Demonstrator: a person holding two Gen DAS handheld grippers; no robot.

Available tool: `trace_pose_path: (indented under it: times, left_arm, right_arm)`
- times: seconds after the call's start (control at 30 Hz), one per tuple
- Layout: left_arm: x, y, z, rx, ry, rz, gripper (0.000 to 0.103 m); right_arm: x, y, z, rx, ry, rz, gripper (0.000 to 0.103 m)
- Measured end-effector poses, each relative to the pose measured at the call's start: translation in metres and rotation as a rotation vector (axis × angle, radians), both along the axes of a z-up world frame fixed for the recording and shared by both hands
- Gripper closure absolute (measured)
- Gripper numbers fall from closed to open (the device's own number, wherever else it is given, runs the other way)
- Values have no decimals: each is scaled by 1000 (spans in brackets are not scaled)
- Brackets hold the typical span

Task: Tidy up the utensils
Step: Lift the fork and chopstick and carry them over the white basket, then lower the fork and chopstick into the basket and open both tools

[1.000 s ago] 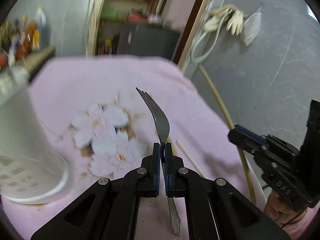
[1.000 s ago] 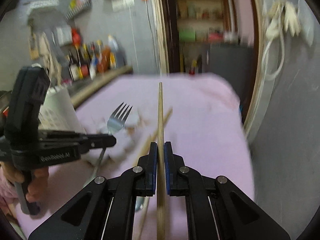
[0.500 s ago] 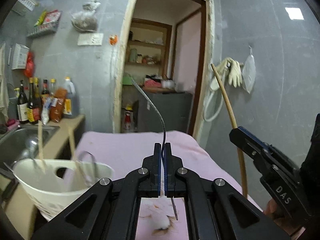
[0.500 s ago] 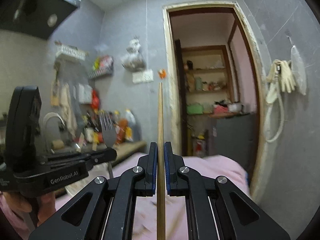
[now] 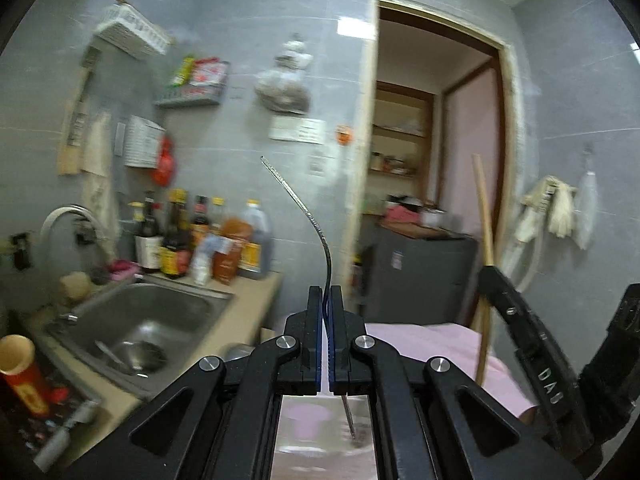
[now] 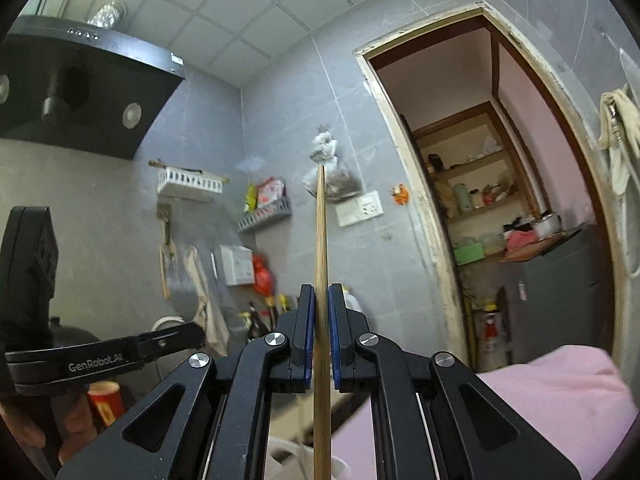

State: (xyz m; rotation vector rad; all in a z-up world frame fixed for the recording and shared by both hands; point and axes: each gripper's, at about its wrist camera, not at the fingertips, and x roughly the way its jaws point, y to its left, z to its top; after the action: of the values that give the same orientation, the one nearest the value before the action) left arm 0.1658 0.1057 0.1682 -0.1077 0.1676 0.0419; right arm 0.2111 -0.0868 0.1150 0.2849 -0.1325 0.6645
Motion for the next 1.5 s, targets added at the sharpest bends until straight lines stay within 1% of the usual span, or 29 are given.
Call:
trace_pose_path:
  times: [0.07, 0.13, 0.3, 0.47, 0.63, 0.77, 0.9, 1.13, 1.33, 1.5]
  left_arm:
    - [-1, 9, -2, 5, -5, 44, 103]
    - [3, 21, -4, -6, -9, 80, 103]
    - [12, 36, -24, -9, -10, 165, 103]
    - [22, 43, -43, -31, 13, 204, 103]
    - [29, 48, -62, -50, 33, 236, 103]
    - [31, 50, -72, -68, 53, 241, 103]
    - [32, 47, -80, -66, 65, 237, 103]
    - [36, 38, -90, -56, 95, 192, 103]
    - [39, 37, -97, -54, 124, 160, 103]
    - [41, 34, -102, -39, 142, 138, 102]
  right_arm:
    - [7, 7, 0, 22, 8, 11, 98]
    - [14, 13, -4, 43, 17, 10, 98]
    - [24, 24, -15, 55, 15, -30, 98]
    - [25, 33, -30, 30, 0, -80, 98]
    - [28, 41, -36, 8, -9, -119, 98]
    - [30, 45, -45, -21, 4, -138, 98]
    - [29, 48, -53, -54, 25, -140, 98]
    - [23, 51, -61, -152, 60, -138, 98]
    - [20, 49, -68, -210, 109, -112, 98]
    - [20, 46, -71, -233, 164, -87, 98]
